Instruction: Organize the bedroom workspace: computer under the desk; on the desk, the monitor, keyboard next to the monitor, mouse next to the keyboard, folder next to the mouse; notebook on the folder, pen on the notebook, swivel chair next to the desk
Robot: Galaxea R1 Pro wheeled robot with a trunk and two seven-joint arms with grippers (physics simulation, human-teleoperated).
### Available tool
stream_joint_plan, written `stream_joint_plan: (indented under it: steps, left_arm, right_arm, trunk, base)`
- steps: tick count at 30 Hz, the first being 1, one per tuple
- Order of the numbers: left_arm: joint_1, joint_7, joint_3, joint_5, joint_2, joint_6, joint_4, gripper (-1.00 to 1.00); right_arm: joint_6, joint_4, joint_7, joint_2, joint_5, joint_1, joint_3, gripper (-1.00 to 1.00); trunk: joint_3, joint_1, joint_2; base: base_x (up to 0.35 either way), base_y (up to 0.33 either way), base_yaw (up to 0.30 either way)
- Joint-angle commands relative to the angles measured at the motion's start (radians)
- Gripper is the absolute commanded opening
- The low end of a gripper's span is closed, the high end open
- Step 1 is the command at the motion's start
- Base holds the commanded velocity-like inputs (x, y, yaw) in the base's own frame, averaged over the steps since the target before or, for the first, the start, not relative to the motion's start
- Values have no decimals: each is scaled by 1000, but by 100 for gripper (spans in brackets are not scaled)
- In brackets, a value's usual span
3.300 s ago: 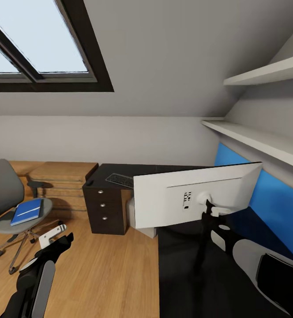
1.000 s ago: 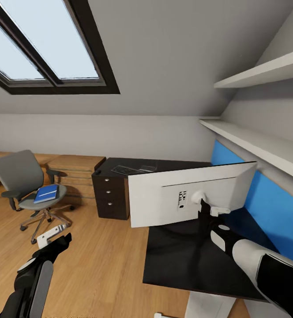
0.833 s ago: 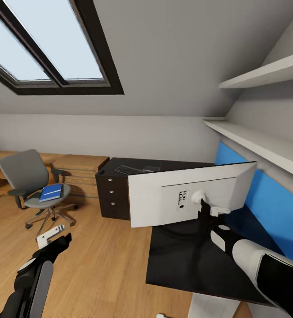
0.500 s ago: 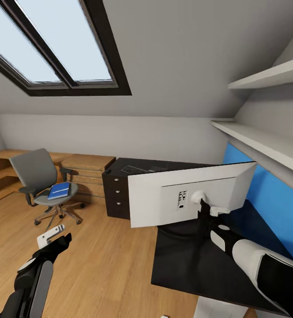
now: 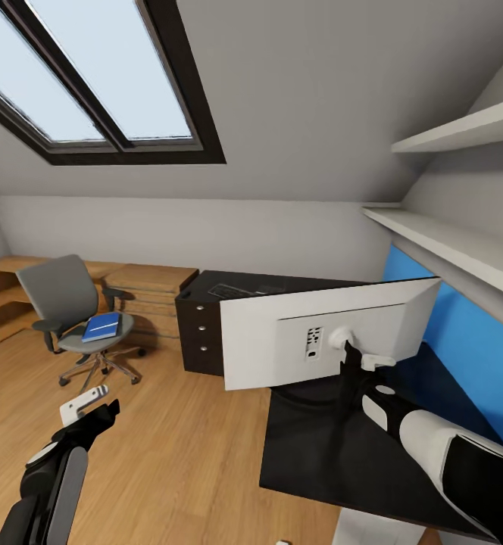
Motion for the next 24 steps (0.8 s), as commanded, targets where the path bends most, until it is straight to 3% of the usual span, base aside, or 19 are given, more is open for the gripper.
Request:
stream_joint_plan:
  steps: [1, 17, 24]
  left_arm:
    - [-1, 7, 1, 10, 0, 4, -1, 100]
    - [-1, 6, -1, 11, -1, 3, -1, 100]
    - [-1, 6, 0, 11, -2, 4, -1, 100]
  right_arm:
    - [-1, -5, -9, -1, -2, -1, 4, -100]
    - [-1, -5, -8, -1, -2, -1, 4, -100]
    - [-1, -5, -8, -1, 1, -1, 4, -100]
  trunk:
    - [-2, 0, -2]
    - [-2, 0, -2]
    - [-2, 0, -2]
  base:
    - [0, 0, 0]
    - [-92, -116, 0]
    - [-258, -5, 0]
